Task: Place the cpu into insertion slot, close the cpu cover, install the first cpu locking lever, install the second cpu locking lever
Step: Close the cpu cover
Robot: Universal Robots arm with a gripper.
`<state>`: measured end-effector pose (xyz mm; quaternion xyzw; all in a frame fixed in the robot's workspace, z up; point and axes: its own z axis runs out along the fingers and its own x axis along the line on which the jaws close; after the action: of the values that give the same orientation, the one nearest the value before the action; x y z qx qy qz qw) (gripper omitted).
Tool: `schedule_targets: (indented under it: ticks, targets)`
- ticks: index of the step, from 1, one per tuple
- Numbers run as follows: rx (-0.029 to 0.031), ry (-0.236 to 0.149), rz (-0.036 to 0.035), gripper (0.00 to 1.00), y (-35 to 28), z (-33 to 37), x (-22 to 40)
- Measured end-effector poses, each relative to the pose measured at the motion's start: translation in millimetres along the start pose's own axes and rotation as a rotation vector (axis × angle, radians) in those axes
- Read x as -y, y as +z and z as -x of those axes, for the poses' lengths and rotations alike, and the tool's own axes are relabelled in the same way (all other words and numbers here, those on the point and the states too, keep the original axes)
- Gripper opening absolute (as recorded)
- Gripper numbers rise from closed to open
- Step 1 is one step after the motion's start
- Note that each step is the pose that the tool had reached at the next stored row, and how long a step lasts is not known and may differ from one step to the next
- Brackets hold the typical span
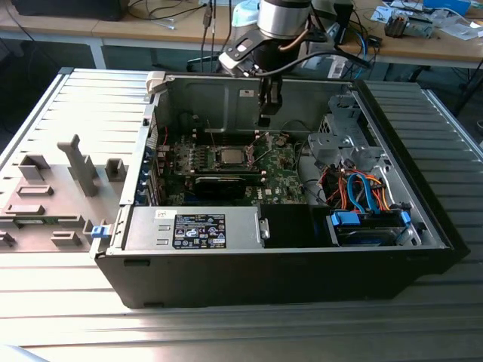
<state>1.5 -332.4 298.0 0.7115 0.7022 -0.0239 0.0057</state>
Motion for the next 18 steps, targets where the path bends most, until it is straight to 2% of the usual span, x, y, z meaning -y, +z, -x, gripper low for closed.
schedule_targets:
  ticks: [5, 8, 9, 11, 18]
  targets:
    - [0.0001, 0.000, 0.0000, 0.11, 0.0, -0.1, -5.7]
    - [0.0002, 0.000, 0.0000, 0.11, -0.1, -0.2, -12.7]
    - [0.0003, 0.000, 0.0001, 0.11, -0.2, -0.2, -18.0]
    - [0.0004, 0.000, 0.0000, 0.11, -0.5, -0.5, -35.3]
    - [0.0003, 0.000, 0.0000, 0.11, -0.6, -0.6, -43.0]
